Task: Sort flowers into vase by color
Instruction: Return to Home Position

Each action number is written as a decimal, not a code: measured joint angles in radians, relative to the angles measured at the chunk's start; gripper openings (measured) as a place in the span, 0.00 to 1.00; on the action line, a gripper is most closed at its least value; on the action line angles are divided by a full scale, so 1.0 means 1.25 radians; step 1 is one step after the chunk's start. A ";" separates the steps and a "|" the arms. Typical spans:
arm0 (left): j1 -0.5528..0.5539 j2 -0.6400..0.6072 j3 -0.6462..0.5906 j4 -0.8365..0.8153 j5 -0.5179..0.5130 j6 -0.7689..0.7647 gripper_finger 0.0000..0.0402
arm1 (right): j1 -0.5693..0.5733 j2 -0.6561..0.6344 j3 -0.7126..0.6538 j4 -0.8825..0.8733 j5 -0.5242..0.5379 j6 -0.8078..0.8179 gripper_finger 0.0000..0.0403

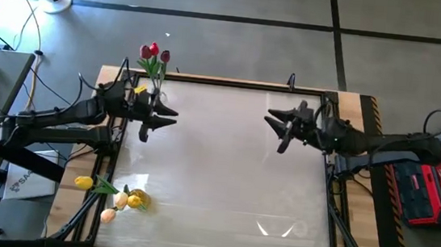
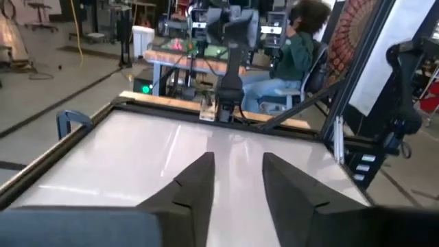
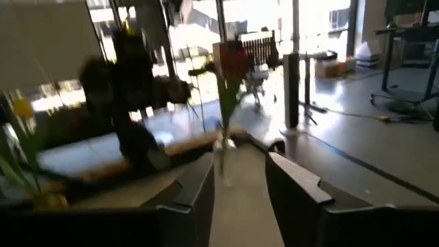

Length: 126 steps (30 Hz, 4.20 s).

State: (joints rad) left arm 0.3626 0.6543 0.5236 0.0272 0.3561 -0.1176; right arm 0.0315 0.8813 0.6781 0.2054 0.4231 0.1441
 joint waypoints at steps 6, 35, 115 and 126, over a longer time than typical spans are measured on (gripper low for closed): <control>0.000 -0.012 -0.080 0.078 0.001 -0.005 0.11 | 0.003 -0.045 -0.006 -0.103 -0.008 -0.008 0.16; 0.021 -0.043 -0.410 0.550 0.018 -0.085 0.00 | -0.004 -0.379 -0.406 0.123 -0.089 0.018 0.00; 0.196 -0.335 -0.409 0.291 0.258 -0.059 0.00 | -0.085 -0.705 -0.533 -0.005 -0.198 0.011 0.00; 0.085 -0.406 -0.409 0.261 0.122 -0.087 0.00 | -0.109 -0.705 -0.533 -0.005 -0.262 0.031 0.00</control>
State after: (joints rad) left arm 0.4684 0.1469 0.0125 0.3539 0.5088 -0.2259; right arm -0.1051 0.0006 0.0116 0.1993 0.0950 0.1829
